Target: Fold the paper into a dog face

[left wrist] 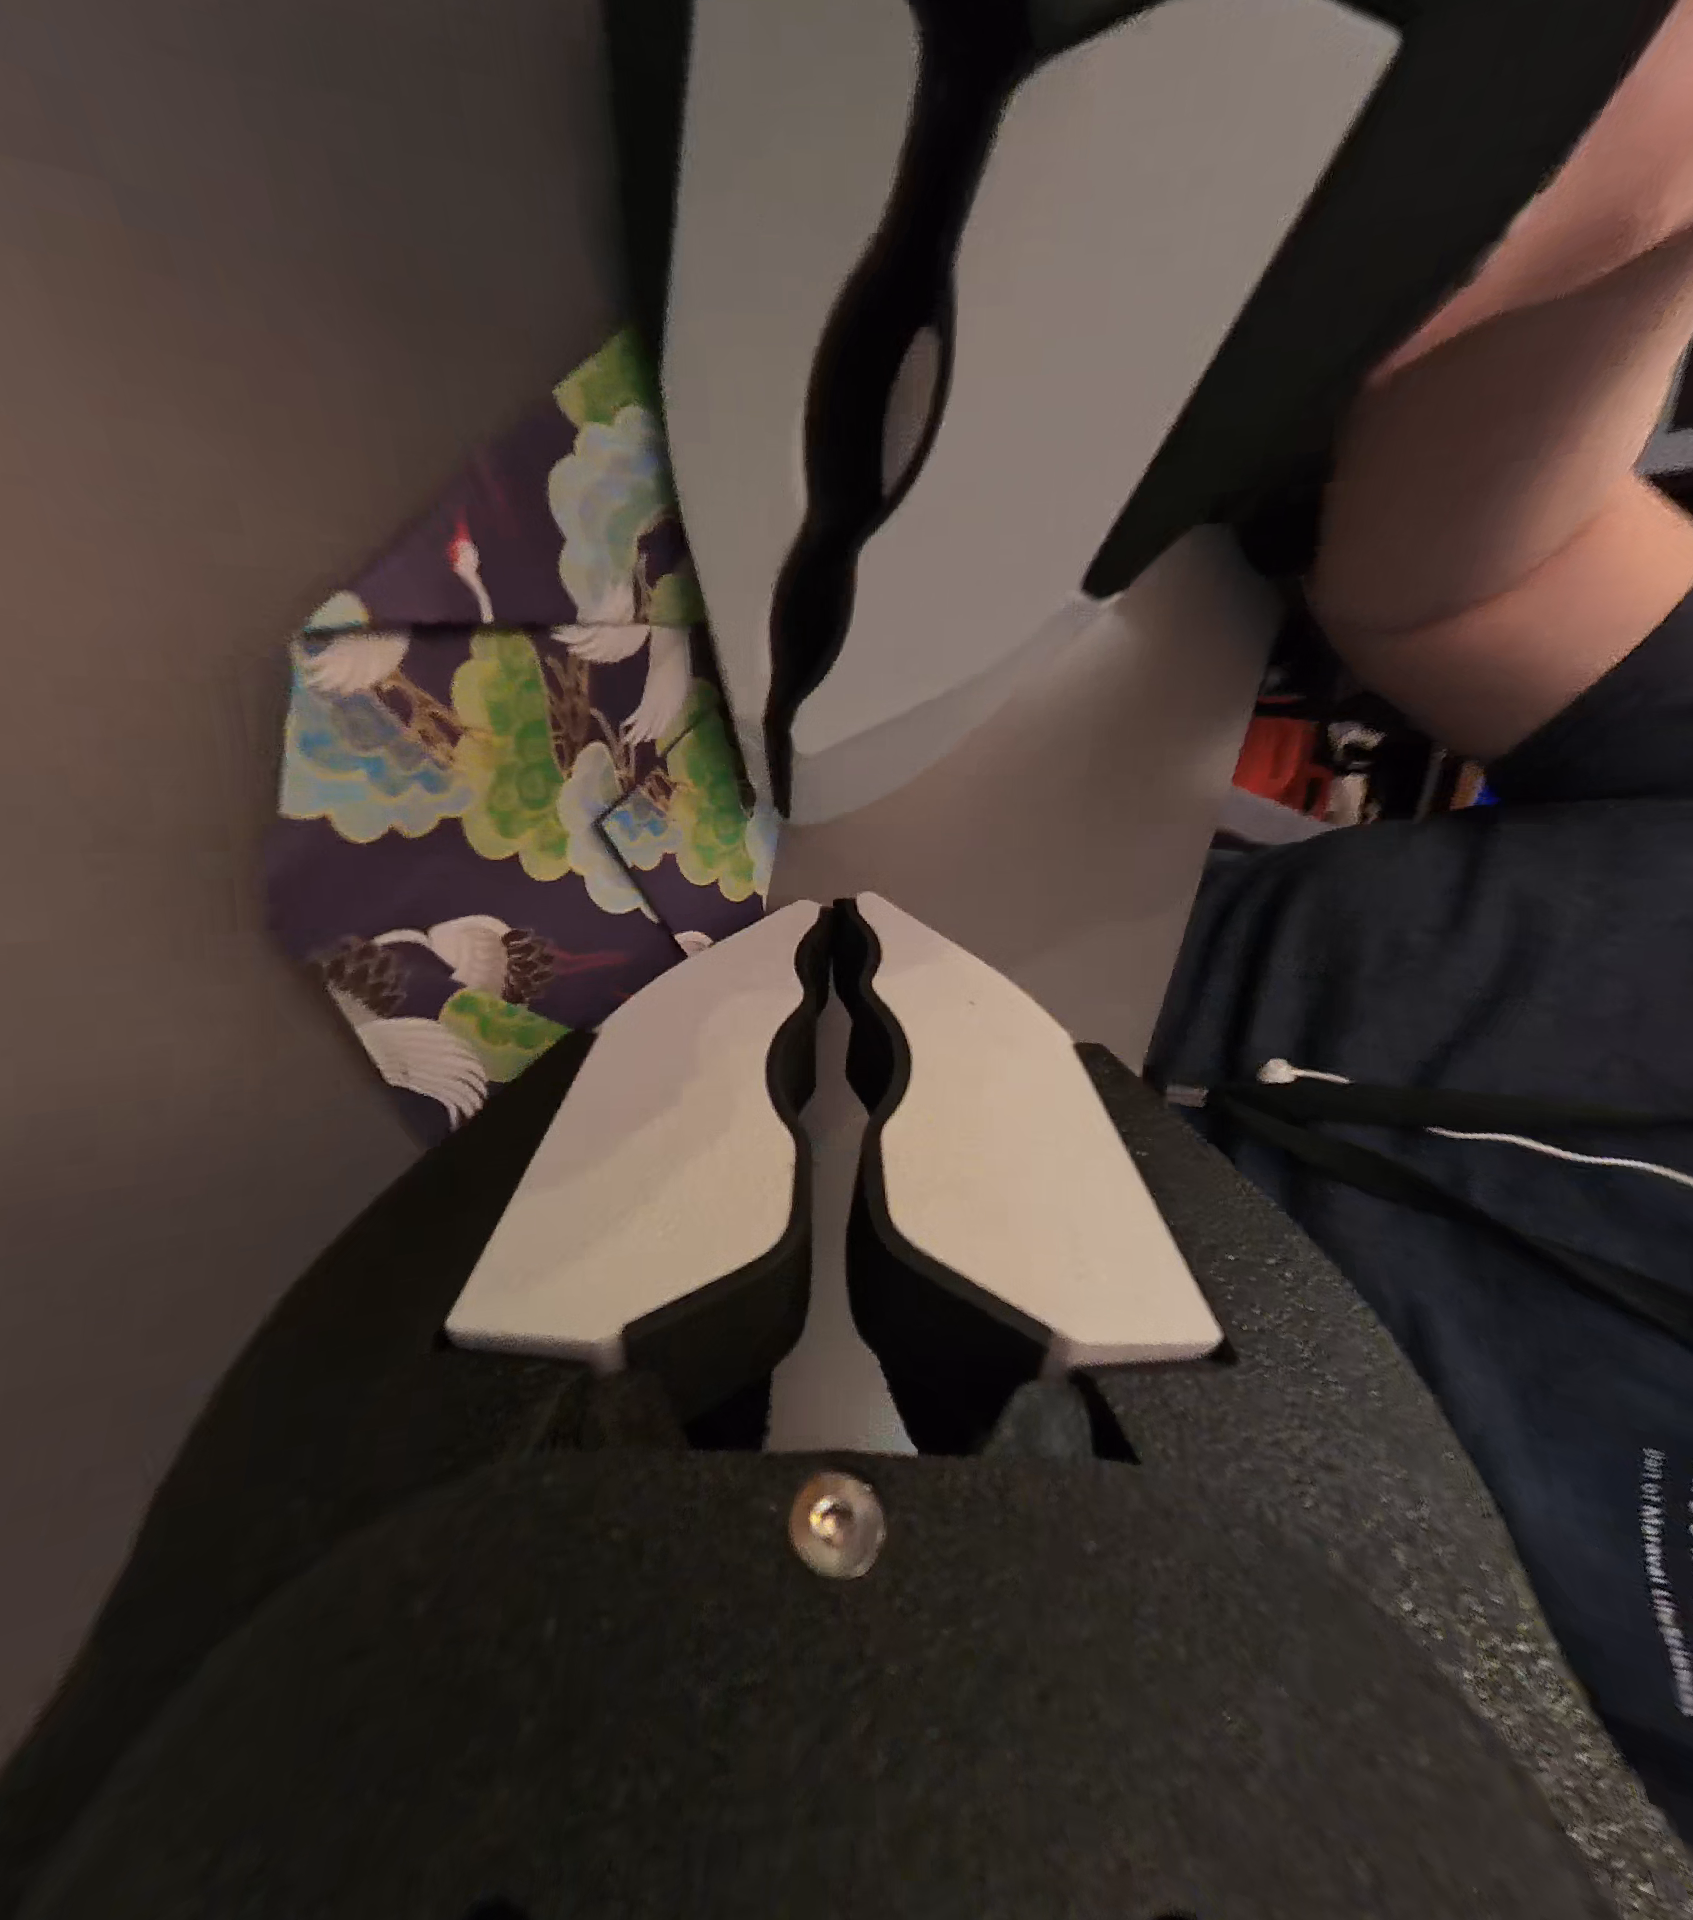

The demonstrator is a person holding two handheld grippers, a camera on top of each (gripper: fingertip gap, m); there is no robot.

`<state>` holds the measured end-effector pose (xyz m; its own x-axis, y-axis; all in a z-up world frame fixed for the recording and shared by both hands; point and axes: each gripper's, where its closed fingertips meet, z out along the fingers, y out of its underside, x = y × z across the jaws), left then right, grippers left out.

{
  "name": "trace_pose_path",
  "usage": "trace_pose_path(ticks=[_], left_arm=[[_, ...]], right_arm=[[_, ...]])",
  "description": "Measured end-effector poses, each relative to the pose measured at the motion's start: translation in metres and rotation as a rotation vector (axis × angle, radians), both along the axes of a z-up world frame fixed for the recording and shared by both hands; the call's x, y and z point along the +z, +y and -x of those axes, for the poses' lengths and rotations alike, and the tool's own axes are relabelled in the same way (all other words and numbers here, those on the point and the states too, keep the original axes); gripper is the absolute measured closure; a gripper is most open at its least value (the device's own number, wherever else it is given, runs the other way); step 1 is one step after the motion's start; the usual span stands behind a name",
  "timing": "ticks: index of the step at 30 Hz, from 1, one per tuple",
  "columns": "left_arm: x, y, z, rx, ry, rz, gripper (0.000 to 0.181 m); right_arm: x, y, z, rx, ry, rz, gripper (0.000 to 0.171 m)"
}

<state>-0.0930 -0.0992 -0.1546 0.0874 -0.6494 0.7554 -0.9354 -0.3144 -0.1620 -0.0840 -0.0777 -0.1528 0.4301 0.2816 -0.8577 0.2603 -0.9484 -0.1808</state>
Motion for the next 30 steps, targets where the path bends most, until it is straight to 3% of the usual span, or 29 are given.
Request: trace_pose_path(ticks=[1, 13, 18, 20, 22, 25, 28, 30], left_arm=[[0.0, 0.001, 0.001, 0.017, -0.006, 0.021, 0.181], [0.007, 0.006, 0.011, 0.069, -0.093, 0.251, 0.181], [0.016, 0.02, 0.014, 0.027, -0.172, 0.051, 0.181], [0.052, 0.025, 0.012, 0.106, -0.315, 0.064, 0.181], [0.067, 0.034, 0.024, 0.142, -0.394, -0.107, 0.181], [0.083, 0.03, 0.051, 0.146, -0.525, -0.367, 0.181], [0.094, 0.019, 0.075, 0.205, -0.637, -0.496, 0.179], [0.092, 0.027, 0.08, 0.3, -0.689, -0.592, 0.159]], right_arm=[[0.0, 0.0, 0.0, 0.001, 0.001, -0.002, 0.17], [0.001, -0.003, 0.0, 0.019, 0.031, -0.008, 0.17], [0.004, -0.015, 0.001, 0.096, -0.023, -0.064, 0.17], [0.032, -0.019, 0.009, 0.087, 0.054, -0.225, 0.17], [0.072, -0.023, 0.011, 0.023, 0.118, -0.518, 0.17], [0.116, -0.039, -0.006, -0.168, 0.008, -0.998, 0.17], [0.125, -0.062, -0.025, -0.34, -0.106, -1.289, 0.17], [0.111, -0.062, -0.034, -0.365, -0.177, -1.288, 0.17]])
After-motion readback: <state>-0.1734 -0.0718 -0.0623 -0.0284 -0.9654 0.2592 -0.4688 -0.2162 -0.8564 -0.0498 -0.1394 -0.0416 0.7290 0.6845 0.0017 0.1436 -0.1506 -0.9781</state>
